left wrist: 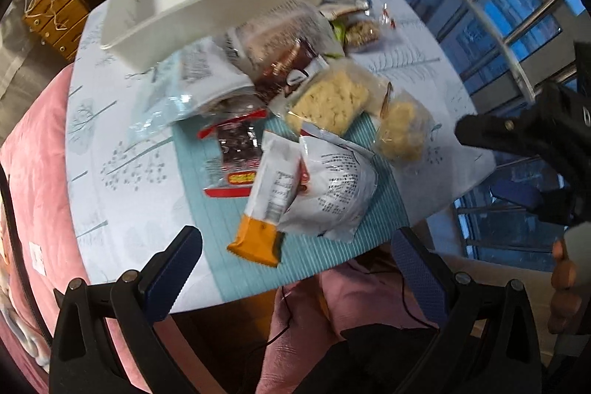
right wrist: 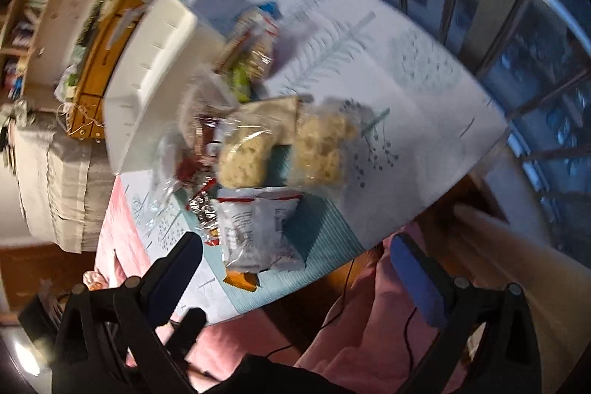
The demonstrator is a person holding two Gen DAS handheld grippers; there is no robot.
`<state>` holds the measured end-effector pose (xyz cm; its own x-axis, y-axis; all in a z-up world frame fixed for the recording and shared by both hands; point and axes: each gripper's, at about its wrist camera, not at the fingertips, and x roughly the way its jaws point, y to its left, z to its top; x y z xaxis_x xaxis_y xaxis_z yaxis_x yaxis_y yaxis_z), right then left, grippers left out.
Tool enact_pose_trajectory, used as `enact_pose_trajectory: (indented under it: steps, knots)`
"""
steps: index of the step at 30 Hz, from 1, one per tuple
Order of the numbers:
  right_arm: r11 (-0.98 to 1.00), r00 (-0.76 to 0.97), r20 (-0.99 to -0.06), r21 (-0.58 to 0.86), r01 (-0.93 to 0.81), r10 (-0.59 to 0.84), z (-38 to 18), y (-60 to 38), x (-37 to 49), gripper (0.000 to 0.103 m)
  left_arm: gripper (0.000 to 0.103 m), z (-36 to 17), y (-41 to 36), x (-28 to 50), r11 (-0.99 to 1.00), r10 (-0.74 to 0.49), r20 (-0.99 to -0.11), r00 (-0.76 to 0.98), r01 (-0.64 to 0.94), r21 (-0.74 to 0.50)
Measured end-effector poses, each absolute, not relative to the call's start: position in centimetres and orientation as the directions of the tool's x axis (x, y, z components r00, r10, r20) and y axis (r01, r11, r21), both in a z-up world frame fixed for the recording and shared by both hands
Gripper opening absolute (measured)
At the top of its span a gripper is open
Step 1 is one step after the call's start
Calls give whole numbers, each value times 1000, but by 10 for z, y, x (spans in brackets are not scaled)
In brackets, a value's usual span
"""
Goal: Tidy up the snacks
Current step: 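Grasp the white red-striped packet with the left tool while the right tool grasps a clear cracker bag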
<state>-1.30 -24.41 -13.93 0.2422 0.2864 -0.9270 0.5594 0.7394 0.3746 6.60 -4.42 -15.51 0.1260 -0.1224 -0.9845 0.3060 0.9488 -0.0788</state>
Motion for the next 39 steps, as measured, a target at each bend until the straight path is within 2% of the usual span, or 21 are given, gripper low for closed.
enact_pose_trajectory:
  steps: [13, 18, 23, 24, 26, 27, 30, 31, 34, 39]
  knots:
    - [688, 55, -913, 344, 639, 405, -205, -275, 40, 98, 98, -216, -89, 98, 966, -48, -998, -28, 252, -54]
    - [710, -15, -912, 308, 634, 409, -218, -272, 55, 96, 91, -235, -101, 105, 972, -26, -995, -93, 231, -46]
    - [733, -72, -905, 292, 615, 420, -227, -264, 68, 92, 77, -246, -113, 113, 975, -10, -991, -130, 219, -39]
    - [738, -81, -903, 290, 609, 421, -228, -262, 70, 89, 76, -249, -115, 114, 976, -10, -990, -140, 212, -39]
    - [749, -98, -902, 285, 598, 421, -230, -257, 77, 84, 62, -253, -118, 119, 980, -8, -987, -158, 194, -39]
    - [754, -109, -900, 282, 593, 422, -231, -256, 82, 79, 59, -254, -119, 121, 983, -13, -985, -169, 180, -44]
    - [762, -130, -895, 278, 585, 426, -232, -254, 90, 71, 56, -257, -122, 127, 985, -10, -983, -184, 170, -42]
    - [763, -137, -892, 279, 583, 431, -234, -262, 100, 63, 54, -257, -124, 128, 985, -6, -982, -190, 168, -38]
    - [760, -157, -885, 271, 591, 438, -242, -268, 103, 49, 51, -256, -130, 139, 989, 1, -978, -208, 147, -30]
    - [762, -192, -869, 271, 589, 457, -243, -277, 108, 43, 38, -245, -122, 154, 993, 15, -976, -215, 118, -10]
